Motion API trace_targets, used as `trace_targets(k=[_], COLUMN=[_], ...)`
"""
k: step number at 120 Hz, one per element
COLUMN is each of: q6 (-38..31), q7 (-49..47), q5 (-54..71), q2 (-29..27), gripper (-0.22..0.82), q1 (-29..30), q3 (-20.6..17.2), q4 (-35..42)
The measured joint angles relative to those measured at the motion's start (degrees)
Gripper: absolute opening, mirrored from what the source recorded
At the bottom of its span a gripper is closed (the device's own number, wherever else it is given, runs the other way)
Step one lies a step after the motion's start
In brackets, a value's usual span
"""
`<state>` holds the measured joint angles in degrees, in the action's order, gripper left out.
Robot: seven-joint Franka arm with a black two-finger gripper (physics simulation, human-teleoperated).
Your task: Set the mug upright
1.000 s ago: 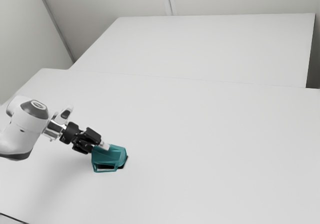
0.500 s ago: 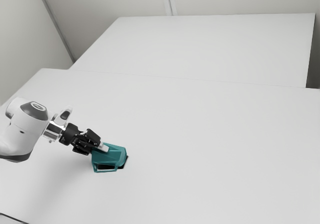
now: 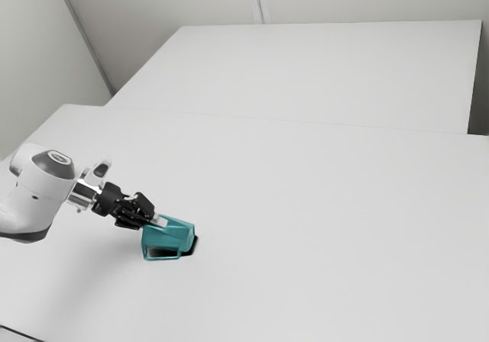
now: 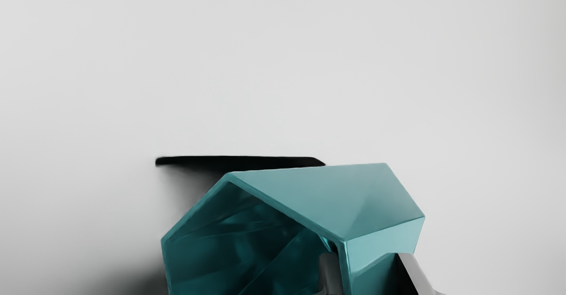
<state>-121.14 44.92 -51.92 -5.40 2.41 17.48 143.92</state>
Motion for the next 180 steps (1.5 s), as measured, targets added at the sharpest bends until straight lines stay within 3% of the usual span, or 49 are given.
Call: trace_targets(k=[40,60,80,105,144,180], q6=[-0.2,0.2,0.4,2.4,7.2,-2.3], q7=[-0.6,-1.2,-3.3,-10.1,-23.9,-33.9], q5=[0.1,1.4,9.2,27.9,52.0,55.6], q2=[-0.4,-0.5,0.2,2.4,8.6,9.0], gripper=[-0.16,-0.17,-0.18,-0.18,-0.18,-0.18], q1=[-0.6,-0.4,-0.6,-0.9,-2.0,-1.3], q3=[-0.6,-2.5,-5.1,-8.4,-9.1,-9.0], q4=[-1.7,-7.1,-13.0,-20.1,-26.7,-24.0])
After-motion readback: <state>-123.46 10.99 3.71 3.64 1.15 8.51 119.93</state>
